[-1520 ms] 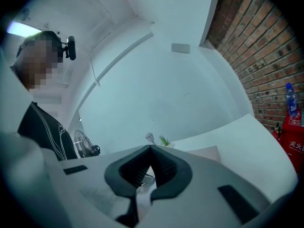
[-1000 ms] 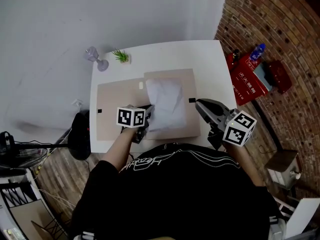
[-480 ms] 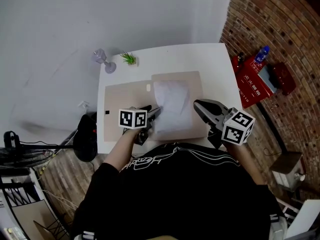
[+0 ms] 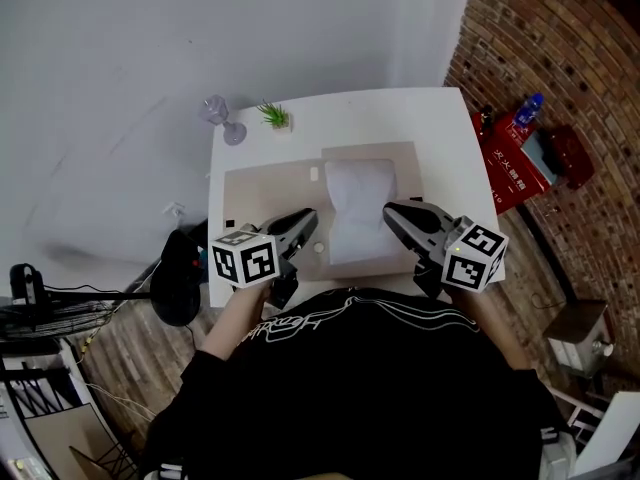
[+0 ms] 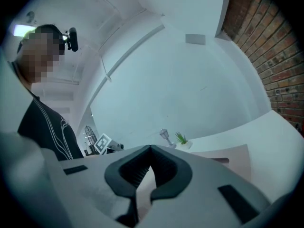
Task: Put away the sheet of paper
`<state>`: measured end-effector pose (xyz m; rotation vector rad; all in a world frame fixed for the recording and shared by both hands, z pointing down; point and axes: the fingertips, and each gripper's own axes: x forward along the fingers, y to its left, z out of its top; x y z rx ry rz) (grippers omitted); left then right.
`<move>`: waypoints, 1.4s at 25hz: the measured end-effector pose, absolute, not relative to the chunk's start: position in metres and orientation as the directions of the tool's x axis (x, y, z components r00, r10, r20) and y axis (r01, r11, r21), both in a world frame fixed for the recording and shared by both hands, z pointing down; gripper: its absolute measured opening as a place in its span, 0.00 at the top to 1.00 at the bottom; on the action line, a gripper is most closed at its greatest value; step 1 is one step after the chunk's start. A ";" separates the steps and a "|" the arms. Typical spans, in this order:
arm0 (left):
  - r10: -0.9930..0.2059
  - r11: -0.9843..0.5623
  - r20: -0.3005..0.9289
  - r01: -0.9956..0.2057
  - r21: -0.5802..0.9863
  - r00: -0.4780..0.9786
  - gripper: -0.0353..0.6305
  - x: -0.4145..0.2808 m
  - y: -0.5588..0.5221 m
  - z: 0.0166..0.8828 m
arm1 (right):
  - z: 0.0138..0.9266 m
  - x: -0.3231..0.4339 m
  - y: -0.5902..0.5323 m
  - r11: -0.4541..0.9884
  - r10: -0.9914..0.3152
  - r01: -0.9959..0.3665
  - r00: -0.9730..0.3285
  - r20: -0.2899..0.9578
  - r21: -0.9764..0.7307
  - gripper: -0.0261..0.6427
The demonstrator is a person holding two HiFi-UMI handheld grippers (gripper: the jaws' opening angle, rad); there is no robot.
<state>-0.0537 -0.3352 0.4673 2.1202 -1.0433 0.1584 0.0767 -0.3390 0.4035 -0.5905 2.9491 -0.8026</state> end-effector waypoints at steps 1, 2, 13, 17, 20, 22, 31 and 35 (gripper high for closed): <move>-0.641 -0.411 0.369 -0.707 0.575 0.673 0.86 -0.054 -0.332 0.452 | 0.402 0.072 -0.337 0.798 -0.363 -0.349 -0.929 0.070 -0.492 0.96; -0.651 -0.436 0.331 -0.693 0.574 0.683 0.87 -0.054 -0.329 0.438 | 0.401 0.068 -0.334 0.800 -0.360 -0.347 -0.930 0.070 -0.490 0.96; -0.682 -0.513 0.194 -0.650 0.560 0.705 0.88 -0.067 -0.311 0.394 | 0.387 0.036 -0.319 0.834 -0.339 -0.326 -0.939 0.052 -0.445 0.96; -0.696 -0.514 0.188 -0.664 0.544 0.693 0.88 -0.075 -0.309 0.393 | 0.389 0.032 -0.316 0.830 -0.341 -0.333 -0.938 0.065 -0.447 0.96; -0.699 -0.523 0.180 -0.666 0.532 0.692 0.88 -0.076 -0.307 0.391 | 0.391 0.030 -0.313 0.832 -0.338 -0.334 -0.938 0.074 -0.444 0.96; -0.697 -0.525 0.176 -0.662 0.535 0.695 0.88 -0.077 -0.306 0.391 | 0.391 0.029 -0.312 0.832 -0.337 -0.336 -0.938 0.079 -0.441 0.96; -0.690 -0.526 0.174 -0.651 0.547 0.703 0.88 -0.075 -0.303 0.395 | 0.392 0.028 -0.309 0.834 -0.331 -0.338 -0.939 0.096 -0.437 0.96; -0.693 -0.525 0.173 -0.654 0.545 0.700 0.88 -0.076 -0.306 0.393 | 0.391 0.030 -0.311 0.834 -0.332 -0.340 -0.938 0.096 -0.434 0.96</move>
